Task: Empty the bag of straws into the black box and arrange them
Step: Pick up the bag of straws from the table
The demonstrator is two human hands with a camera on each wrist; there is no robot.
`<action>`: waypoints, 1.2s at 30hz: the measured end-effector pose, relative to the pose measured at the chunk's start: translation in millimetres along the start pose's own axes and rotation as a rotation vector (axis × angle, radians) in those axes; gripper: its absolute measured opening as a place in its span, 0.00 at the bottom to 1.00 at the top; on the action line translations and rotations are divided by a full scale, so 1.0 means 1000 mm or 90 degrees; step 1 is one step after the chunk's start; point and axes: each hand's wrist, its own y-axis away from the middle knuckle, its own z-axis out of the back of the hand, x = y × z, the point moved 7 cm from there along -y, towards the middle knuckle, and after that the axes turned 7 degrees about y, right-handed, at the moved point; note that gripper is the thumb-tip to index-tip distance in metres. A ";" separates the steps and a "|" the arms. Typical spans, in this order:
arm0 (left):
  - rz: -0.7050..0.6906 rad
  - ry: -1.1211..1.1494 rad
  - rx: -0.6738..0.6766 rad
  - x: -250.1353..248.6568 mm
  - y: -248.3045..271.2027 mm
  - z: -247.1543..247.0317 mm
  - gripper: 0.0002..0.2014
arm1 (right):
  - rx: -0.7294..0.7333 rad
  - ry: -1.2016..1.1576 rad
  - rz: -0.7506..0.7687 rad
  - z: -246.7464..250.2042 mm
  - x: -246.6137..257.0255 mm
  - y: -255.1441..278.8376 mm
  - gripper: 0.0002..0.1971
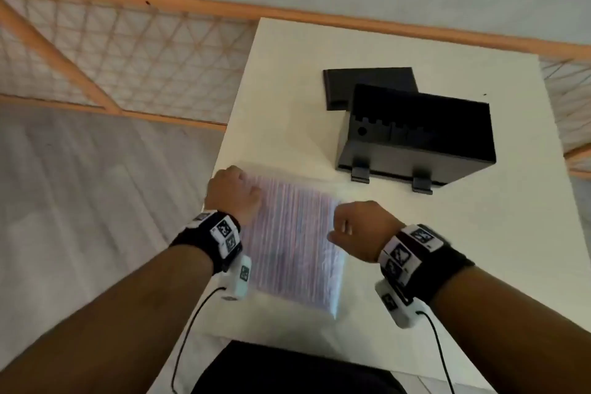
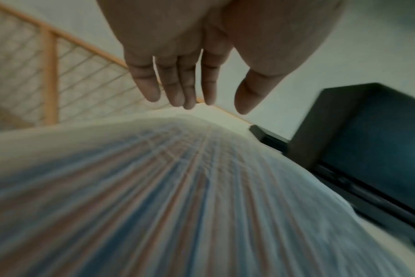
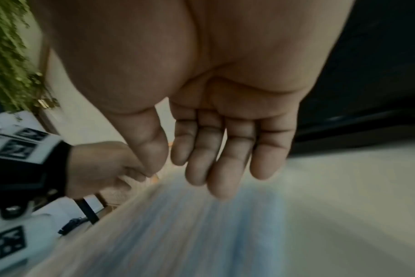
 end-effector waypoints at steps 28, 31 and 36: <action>0.161 0.275 0.024 0.033 -0.047 0.013 0.16 | -0.035 -0.114 0.027 0.006 0.063 -0.145 0.21; 0.102 0.335 0.142 0.012 -0.035 -0.002 0.23 | -0.088 -0.124 0.044 0.005 0.069 -0.131 0.17; 0.073 0.474 0.176 -0.007 -0.024 -0.013 0.37 | -0.175 -0.176 0.046 0.029 0.062 -0.114 0.13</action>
